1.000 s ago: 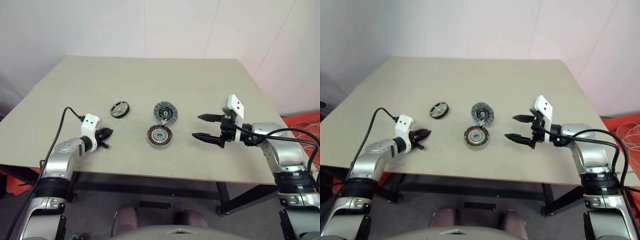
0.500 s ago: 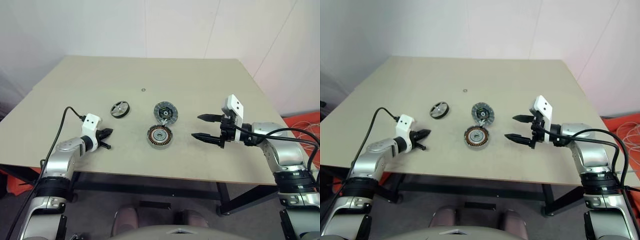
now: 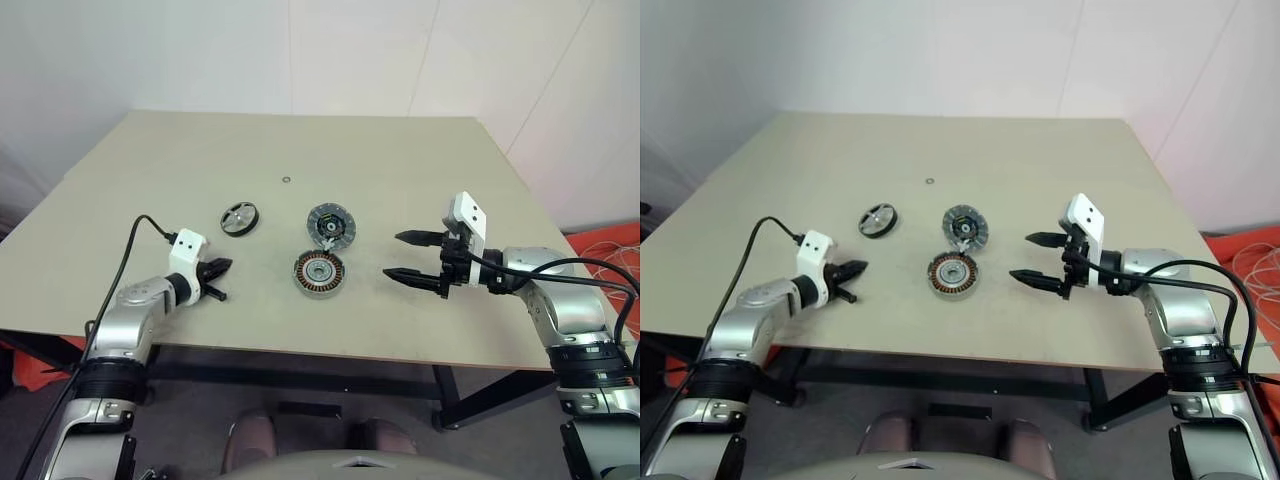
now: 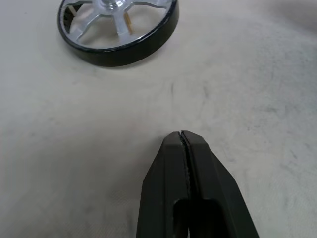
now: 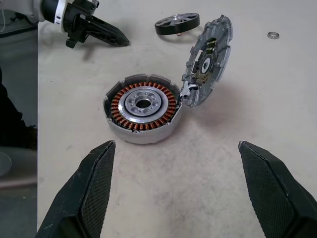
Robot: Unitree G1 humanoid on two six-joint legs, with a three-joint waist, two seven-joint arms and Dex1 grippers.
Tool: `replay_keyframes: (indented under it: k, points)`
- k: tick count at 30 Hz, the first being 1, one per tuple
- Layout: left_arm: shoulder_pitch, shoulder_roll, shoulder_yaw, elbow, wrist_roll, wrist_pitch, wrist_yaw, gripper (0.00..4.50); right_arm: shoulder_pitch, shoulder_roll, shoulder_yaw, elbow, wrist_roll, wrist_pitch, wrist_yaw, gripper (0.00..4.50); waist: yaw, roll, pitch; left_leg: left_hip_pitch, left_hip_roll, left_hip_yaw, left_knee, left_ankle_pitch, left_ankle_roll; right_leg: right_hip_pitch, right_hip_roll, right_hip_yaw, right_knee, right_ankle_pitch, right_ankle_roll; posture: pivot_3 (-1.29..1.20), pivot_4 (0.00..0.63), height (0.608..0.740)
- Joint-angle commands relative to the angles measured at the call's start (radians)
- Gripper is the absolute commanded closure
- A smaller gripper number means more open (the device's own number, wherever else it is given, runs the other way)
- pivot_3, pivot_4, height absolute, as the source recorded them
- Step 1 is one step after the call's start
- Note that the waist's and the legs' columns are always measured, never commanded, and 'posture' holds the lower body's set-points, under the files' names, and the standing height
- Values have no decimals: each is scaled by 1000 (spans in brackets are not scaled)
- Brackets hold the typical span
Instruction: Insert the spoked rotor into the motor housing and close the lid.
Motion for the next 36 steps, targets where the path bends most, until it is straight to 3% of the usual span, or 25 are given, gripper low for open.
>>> replay_keyframes:
  k: [1,9,17,21,32,36]
  points:
    - [-13,4,7,-32,4,-40,3,4455,-12,-11,-20,-9,21,-18,-12,0,0,0,0,0,0,0,0,0,0,0,0,0,0,0,0,0,0,740]
    - [-29,9,29,-1,18,-176,10,4455,11,-2,-30,16,26,-40,-41,0,0,0,0,-1,0,0,-4,0,0,0,0,-1,-5,0,0,0,0,740]
    - [-27,25,70,-9,-29,-160,-22,4455,25,0,-19,24,27,-58,-59,0,-1,0,0,-1,0,0,-5,-1,1,0,0,-1,-6,0,0,0,0,740]
    - [-5,29,58,-31,-44,-171,-70,3587,19,0,-12,45,17,-71,-66,0,-1,0,0,0,0,0,-5,0,1,1,0,-1,-6,0,0,0,0,740]
    - [42,33,68,-78,-47,-143,-60,17,31,4,-12,47,21,-78,-75,0,-3,0,0,0,0,0,-5,-1,1,1,0,-1,-6,0,0,0,0,740]
    - [48,38,69,-84,-67,-133,-83,17,31,0,-13,51,25,-73,-70,0,-3,0,0,0,0,0,-5,-1,1,1,0,-1,-6,0,0,0,0,740]
